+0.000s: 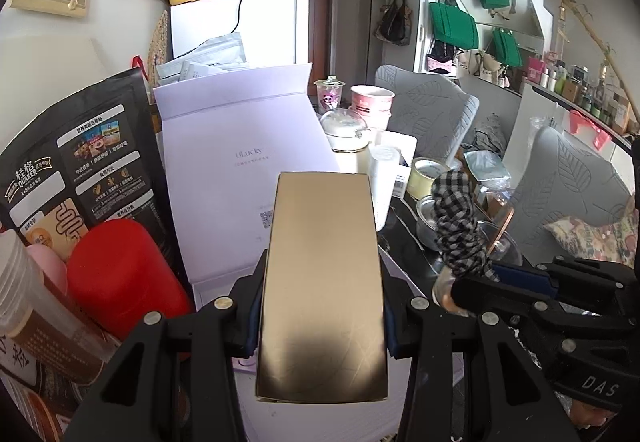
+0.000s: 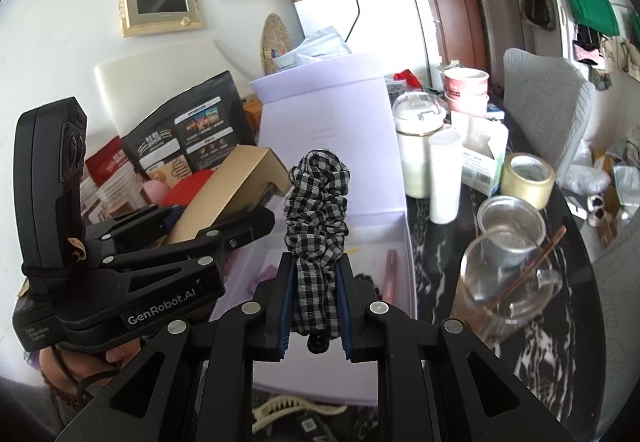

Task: Organize rigid objects
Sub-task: 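Bring both grippers with the card and scrunchie over the open white box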

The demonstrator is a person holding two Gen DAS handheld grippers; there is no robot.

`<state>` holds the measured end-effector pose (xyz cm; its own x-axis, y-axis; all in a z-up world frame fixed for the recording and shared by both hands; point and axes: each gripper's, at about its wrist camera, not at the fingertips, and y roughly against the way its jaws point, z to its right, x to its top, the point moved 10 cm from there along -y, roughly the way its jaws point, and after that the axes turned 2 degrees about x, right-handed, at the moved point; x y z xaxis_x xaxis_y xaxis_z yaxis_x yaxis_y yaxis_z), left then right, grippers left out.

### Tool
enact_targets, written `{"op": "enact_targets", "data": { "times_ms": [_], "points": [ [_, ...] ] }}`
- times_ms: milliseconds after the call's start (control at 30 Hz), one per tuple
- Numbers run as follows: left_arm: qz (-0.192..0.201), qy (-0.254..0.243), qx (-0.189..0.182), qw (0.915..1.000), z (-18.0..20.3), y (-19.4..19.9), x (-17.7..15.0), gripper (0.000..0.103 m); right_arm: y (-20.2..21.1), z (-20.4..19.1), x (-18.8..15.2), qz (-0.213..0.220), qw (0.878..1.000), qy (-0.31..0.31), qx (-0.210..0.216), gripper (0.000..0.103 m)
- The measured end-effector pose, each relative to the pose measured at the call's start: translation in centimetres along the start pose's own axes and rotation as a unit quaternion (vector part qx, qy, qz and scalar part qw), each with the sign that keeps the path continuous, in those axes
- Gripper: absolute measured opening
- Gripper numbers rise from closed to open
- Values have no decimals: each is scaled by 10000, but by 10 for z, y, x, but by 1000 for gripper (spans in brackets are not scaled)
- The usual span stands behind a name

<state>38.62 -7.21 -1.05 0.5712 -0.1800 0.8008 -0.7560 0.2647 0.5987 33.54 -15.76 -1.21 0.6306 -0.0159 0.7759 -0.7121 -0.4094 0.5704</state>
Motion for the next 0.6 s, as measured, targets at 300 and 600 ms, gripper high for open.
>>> {"op": "enact_targets", "data": {
  "times_ms": [300, 600],
  "points": [
    [-311, 85, 195, 9993, -24, -29, -10, 44, -30, 10, 8, -163, 9999, -19, -5, 19],
    [-1054, 76, 245, 9941, -27, -67, -41, 44, -57, 22, -12, -678, 9971, 165, -309, 19]
  ]
}}
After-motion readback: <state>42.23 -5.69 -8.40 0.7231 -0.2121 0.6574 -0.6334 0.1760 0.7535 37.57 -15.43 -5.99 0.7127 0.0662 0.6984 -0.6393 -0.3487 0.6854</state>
